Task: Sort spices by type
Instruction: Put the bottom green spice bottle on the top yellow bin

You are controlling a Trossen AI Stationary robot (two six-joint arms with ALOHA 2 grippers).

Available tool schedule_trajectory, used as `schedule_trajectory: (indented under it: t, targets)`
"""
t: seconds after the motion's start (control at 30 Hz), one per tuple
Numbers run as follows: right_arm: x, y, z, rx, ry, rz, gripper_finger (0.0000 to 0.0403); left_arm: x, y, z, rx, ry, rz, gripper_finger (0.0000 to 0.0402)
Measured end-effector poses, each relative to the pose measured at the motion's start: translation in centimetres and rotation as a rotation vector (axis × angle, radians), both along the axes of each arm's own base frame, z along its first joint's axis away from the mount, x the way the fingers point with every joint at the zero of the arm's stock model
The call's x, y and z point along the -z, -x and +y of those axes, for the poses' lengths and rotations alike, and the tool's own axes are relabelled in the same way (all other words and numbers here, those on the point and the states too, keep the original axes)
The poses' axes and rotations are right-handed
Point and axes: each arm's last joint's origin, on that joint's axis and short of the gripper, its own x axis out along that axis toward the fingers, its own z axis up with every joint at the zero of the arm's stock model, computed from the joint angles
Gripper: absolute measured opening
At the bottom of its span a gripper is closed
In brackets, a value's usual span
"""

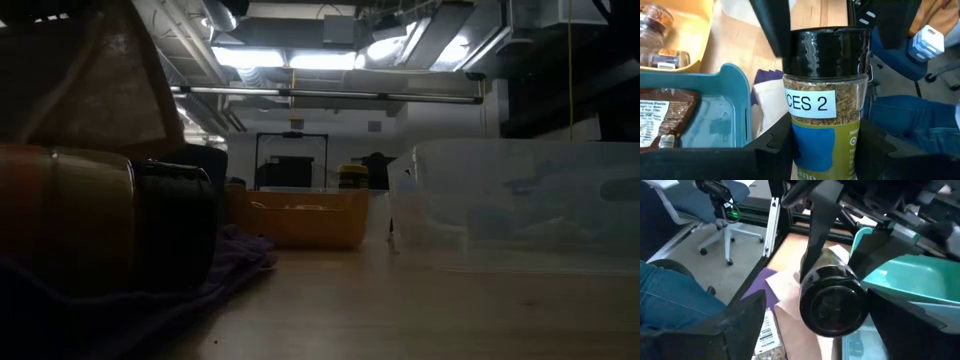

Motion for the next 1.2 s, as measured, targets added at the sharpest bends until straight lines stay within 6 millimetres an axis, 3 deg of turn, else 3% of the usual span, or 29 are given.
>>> schedule_trajectory:
  t: [0.53,0.93,1.2]
  targets:
    - [2.5,-1.5,0.3,0.020,0.005,-0.005,0.0337,0.0,0.0,0.1,-0.005,-0.026,-0.010,0.0134]
    - [2.3,-1.7,0.3,0.028,0.000,-0.039,0.0209,0.0,0.0,0.0,-0.002,-0.024,-0.011,0.0134]
    - [2.3,-1.7,0.3,0.025,-0.009,-0.034,0.0208,0.0,0.0,-0.1,0.013,0.025,0.013,0.0167]
